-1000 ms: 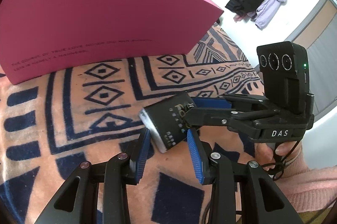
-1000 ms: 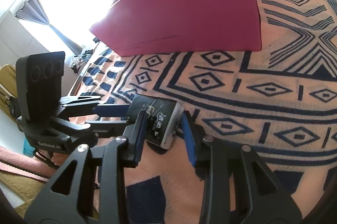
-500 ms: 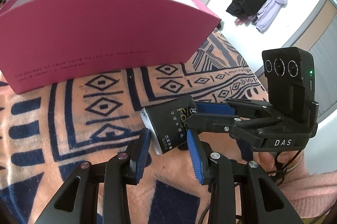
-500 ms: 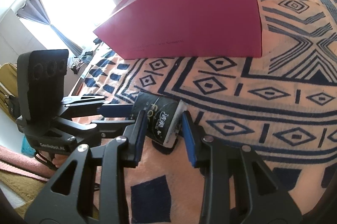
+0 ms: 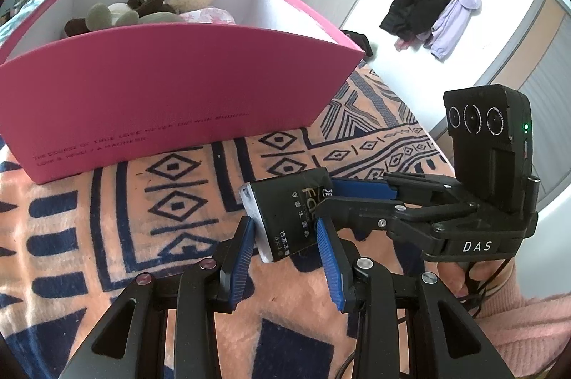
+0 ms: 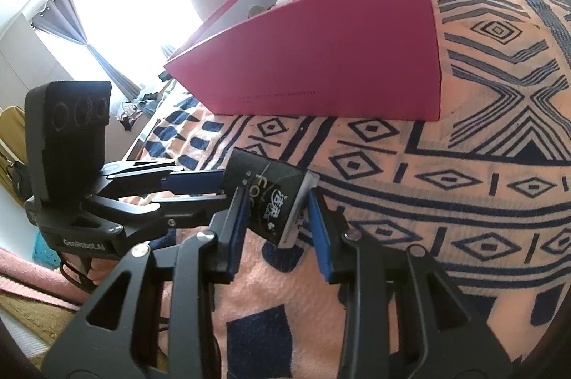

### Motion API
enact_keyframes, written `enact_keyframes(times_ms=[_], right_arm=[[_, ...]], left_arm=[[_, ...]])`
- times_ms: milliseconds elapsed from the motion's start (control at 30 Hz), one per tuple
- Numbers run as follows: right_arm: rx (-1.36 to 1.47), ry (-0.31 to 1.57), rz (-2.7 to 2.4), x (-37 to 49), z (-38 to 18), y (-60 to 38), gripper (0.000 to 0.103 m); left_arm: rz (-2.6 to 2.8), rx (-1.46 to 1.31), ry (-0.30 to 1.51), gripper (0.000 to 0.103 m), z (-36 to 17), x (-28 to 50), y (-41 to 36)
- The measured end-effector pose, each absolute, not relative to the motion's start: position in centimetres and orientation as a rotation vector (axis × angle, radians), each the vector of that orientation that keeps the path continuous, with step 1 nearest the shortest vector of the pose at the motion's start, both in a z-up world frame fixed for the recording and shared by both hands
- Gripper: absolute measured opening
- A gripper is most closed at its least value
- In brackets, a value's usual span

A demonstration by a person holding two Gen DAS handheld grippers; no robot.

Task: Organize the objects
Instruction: 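Carry the black card box toward the pink box with the left gripper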

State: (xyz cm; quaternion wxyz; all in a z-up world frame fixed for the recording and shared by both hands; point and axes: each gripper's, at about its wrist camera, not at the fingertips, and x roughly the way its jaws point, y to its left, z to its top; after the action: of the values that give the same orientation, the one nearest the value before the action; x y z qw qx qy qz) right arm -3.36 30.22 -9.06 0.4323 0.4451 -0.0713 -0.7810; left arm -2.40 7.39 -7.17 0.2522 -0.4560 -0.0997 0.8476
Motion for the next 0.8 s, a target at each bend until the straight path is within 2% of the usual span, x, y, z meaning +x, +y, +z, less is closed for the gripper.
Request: enact_keyframes(times_ms=[633,800], right_arm=[[1.192,-0.19,-1.951,-4.5,-11.6,30.9,0.037],[1.185,-0.196,-1.939,-4.4,-11.7,30.9,0.037]], left_arm=[[2.252,-1.336,-0.325,0.038,-9.3,-3.3,7.4],[2.263,-1.304,-0.286,0.03,-9.0,-3.1,8.0]])
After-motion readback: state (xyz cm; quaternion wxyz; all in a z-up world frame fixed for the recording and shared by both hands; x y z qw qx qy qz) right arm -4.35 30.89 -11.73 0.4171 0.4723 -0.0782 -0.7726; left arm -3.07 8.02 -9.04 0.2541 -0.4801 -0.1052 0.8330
